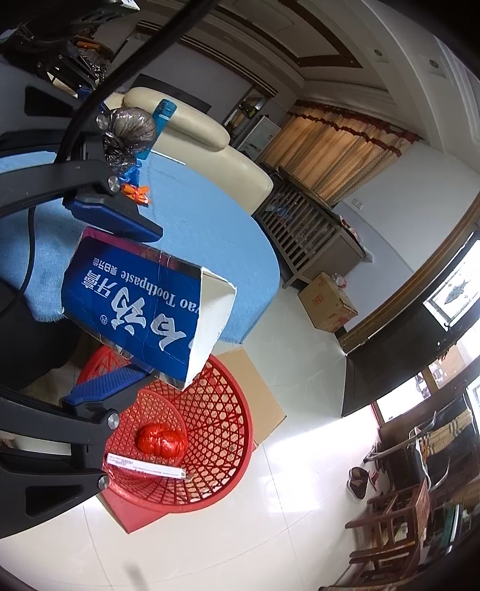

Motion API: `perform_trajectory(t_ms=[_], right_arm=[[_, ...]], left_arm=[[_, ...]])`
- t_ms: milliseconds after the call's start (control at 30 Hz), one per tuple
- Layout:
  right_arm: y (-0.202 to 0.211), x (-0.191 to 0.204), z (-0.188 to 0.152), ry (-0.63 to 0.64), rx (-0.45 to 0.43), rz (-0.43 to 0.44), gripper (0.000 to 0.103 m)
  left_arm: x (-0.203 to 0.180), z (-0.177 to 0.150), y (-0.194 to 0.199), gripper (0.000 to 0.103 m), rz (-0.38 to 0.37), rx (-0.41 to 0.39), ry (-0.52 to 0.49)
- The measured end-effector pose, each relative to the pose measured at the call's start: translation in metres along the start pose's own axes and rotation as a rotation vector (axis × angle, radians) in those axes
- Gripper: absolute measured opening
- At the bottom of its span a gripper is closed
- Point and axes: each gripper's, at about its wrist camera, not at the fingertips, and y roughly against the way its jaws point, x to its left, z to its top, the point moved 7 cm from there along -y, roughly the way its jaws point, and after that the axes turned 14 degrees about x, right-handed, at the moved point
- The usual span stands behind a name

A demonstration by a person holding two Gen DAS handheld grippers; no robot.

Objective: Collect trash
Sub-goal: 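Carry the black bag and toothpaste box over to the red basket, then release the black bag and toothpaste box into the red basket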

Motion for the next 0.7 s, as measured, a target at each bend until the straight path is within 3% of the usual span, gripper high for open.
perform_trajectory(t_ms=[133, 467, 700], right_arm=[[-0.001, -0.012, 0.002, -0.025, 0.001, -0.012, 0.070], [0.005, -0.073, 0.017, -0.165, -0.021, -0.077, 0.071], [0.013, -0.109, 0.023, -0.241, -0.033, -0.121, 0.071]], left_arm=[[-0.013, 0.007, -0.010, 0.042, -0.022, 0.012, -0.027], [-0.061, 0.039, -0.052, 0.042, -0.227, 0.079, -0.078], [-0.096, 0.053, -0.068, 0.042, -0.297, 0.112, -0.128]])
